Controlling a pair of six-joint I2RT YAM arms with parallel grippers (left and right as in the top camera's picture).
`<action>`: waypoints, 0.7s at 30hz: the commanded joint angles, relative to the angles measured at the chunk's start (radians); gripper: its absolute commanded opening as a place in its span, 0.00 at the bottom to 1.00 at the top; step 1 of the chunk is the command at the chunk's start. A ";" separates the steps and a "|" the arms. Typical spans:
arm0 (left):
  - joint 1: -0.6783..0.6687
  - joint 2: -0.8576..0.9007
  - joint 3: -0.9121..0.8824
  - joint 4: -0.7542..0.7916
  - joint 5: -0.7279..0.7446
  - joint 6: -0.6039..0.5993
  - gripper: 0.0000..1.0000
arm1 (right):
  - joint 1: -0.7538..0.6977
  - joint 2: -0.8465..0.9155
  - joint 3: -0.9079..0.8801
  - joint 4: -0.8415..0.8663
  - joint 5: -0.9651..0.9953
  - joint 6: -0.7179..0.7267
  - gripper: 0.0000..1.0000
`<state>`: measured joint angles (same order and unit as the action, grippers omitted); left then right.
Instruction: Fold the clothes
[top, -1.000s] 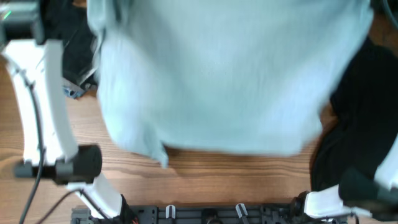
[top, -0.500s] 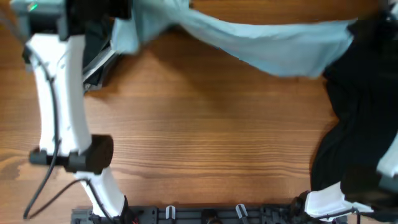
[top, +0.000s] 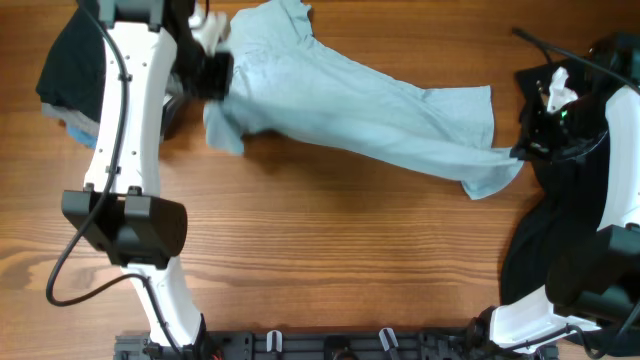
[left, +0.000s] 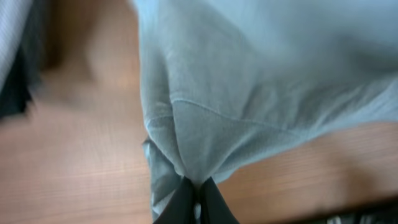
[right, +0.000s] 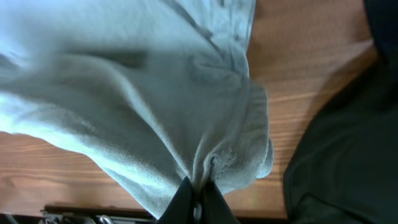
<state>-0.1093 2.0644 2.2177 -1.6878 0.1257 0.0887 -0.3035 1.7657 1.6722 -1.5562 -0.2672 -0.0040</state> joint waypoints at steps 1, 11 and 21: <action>0.018 -0.114 -0.277 0.003 -0.042 -0.021 0.04 | 0.003 -0.004 -0.078 0.000 0.147 0.089 0.04; 0.064 -0.166 -0.554 0.003 -0.049 -0.075 0.12 | 0.003 -0.004 -0.211 -0.019 0.438 0.275 0.09; 0.087 -0.166 -0.558 0.142 -0.048 -0.075 0.50 | 0.003 -0.004 -0.210 0.010 0.465 0.293 0.77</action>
<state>-0.0406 1.9289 1.6691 -1.6176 0.0826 0.0166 -0.3023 1.7657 1.4662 -1.5646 0.1783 0.2844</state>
